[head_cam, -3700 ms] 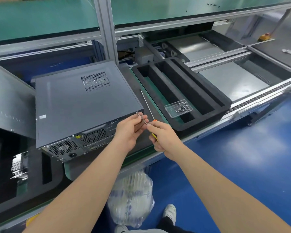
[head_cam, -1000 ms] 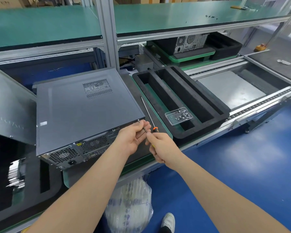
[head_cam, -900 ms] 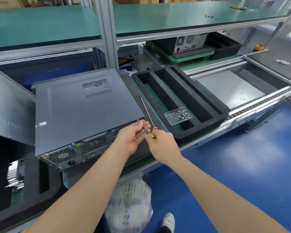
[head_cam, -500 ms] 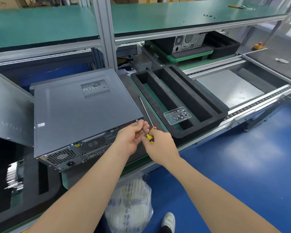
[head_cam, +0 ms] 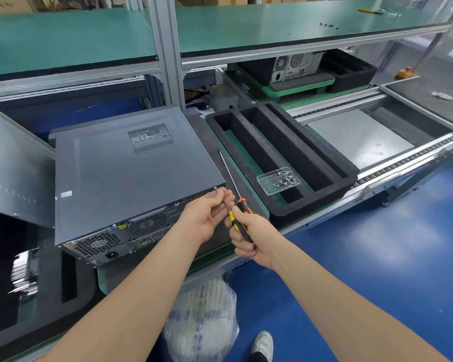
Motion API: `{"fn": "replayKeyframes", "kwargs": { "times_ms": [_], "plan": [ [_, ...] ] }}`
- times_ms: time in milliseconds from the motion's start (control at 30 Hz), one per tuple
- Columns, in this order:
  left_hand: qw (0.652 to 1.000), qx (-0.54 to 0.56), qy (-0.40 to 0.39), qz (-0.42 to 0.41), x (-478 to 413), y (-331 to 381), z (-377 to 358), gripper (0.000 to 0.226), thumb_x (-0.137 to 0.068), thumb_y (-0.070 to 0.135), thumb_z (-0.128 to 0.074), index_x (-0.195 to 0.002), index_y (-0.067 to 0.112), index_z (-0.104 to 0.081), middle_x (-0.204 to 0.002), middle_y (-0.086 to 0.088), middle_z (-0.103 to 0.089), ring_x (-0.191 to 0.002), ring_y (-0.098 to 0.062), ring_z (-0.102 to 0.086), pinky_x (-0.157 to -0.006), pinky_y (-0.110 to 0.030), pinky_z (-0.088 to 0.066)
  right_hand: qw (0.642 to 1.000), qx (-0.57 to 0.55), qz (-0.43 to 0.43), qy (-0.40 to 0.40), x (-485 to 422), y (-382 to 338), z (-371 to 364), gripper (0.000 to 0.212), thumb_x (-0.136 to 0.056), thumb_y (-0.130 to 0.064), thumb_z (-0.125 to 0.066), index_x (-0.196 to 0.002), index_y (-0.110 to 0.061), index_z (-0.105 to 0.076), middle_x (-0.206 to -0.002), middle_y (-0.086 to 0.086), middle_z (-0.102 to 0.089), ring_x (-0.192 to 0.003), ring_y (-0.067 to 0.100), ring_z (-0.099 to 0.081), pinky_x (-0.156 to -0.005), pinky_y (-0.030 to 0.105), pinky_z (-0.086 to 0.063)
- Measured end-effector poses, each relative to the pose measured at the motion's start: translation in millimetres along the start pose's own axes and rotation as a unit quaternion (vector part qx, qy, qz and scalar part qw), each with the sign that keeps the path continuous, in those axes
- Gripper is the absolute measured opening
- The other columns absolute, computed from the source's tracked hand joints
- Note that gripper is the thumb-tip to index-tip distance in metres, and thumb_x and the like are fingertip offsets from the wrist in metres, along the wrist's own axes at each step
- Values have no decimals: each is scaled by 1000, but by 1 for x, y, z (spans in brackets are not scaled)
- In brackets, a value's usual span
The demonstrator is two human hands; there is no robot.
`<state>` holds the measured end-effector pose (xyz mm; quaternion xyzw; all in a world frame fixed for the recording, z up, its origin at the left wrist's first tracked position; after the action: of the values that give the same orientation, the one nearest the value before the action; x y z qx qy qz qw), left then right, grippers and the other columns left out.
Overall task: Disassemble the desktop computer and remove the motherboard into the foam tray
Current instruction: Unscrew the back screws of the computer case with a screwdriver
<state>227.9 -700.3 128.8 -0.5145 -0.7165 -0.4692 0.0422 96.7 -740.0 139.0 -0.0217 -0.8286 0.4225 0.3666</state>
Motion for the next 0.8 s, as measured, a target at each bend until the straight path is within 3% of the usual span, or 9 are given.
{"fn": "replayKeyframes", "kwargs": {
  "times_ms": [100,200,333,400,467,533,667,700,800],
  "plan": [
    [1000,0,4,0,0,0,-1,12,-102,4,-57,-105,1,-69,-91,-11,-80,-80,-18,-79,-62,-27,-62,955,249,110,114,5,-13,2,45,-106,-42,-50,-83,-5,-60,-58,9,-55,-37,18,-39,-40,25,-33],
    [1000,-1,9,-3,1,0,-1,13,-102,4,-58,-107,-1,-69,-93,-12,-80,-80,-20,-79,-61,-27,-62,806,499,236,214,13,-28,-4,40,-103,-41,-55,-72,-16,-55,-63,4,-60,-61,23,-55,-58,35,-46],
    [1000,-2,16,-3,3,1,-1,15,-103,5,-58,-111,-1,-69,-98,-14,-79,-84,-21,-79,-63,-30,-63,588,699,286,290,16,-29,-16,15,-102,-33,-54,-101,-19,-59,-86,3,-69,-75,31,-68,-59,33,-40],
    [1000,2,19,-1,4,0,-2,14,-101,5,-60,-110,0,-69,-100,-14,-79,-83,-20,-79,-63,-30,-63,548,726,285,303,16,-26,-18,15,-102,-29,-53,-109,-19,-60,-93,3,-72,-79,33,-72,-61,34,-44],
    [1000,-2,22,-3,4,0,-3,14,-98,5,-66,-110,-1,-70,-101,-15,-78,-82,-20,-79,-63,-29,-62,564,708,302,300,17,-26,-16,17,-103,-34,-52,-110,-20,-60,-91,2,-72,-79,32,-71,-62,34,-45],
    [1000,-14,27,-7,3,0,-3,14,-95,4,-69,-108,-1,-71,-99,-15,-79,-81,-19,-78,-62,-27,-61,638,652,302,278,15,-27,-10,20,-102,-42,-54,-98,-23,-59,-83,1,-66,-74,26,-65,-60,33,-44],
    [1000,-18,22,-2,1,0,-1,16,-96,2,-66,-111,-1,-71,-95,-10,-79,-78,-17,-77,-61,-26,-61,949,257,119,137,1,-23,2,48,-97,-57,-60,-83,-12,-66,-67,7,-58,-49,16,-46,-46,31,-40],
    [1000,-16,20,1,1,0,-1,16,-96,2,-66,-111,0,-71,-94,-10,-79,-79,-16,-78,-61,-26,-61,989,122,32,77,1,-16,3,52,-97,-59,-60,-85,-9,-67,-66,7,-56,-44,14,-42,-40,26,-35],
    [1000,-3,10,4,1,1,-1,18,-97,2,-64,-114,-2,-69,-93,-10,-80,-78,-16,-78,-61,-23,-60,981,-140,-97,-91,7,-2,2,46,-104,-48,-52,-95,-5,-66,-63,3,-48,-37,7,-34,-32,18,-26]
  ]
}}
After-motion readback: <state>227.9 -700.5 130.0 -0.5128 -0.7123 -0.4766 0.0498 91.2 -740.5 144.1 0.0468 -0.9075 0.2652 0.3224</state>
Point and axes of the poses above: each hand's wrist, its own x-axis away from the middle knuckle, its own z-axis out of the back of the hand, y = z × x, the point moved 4 cm from there along -x, towards the middle knuckle
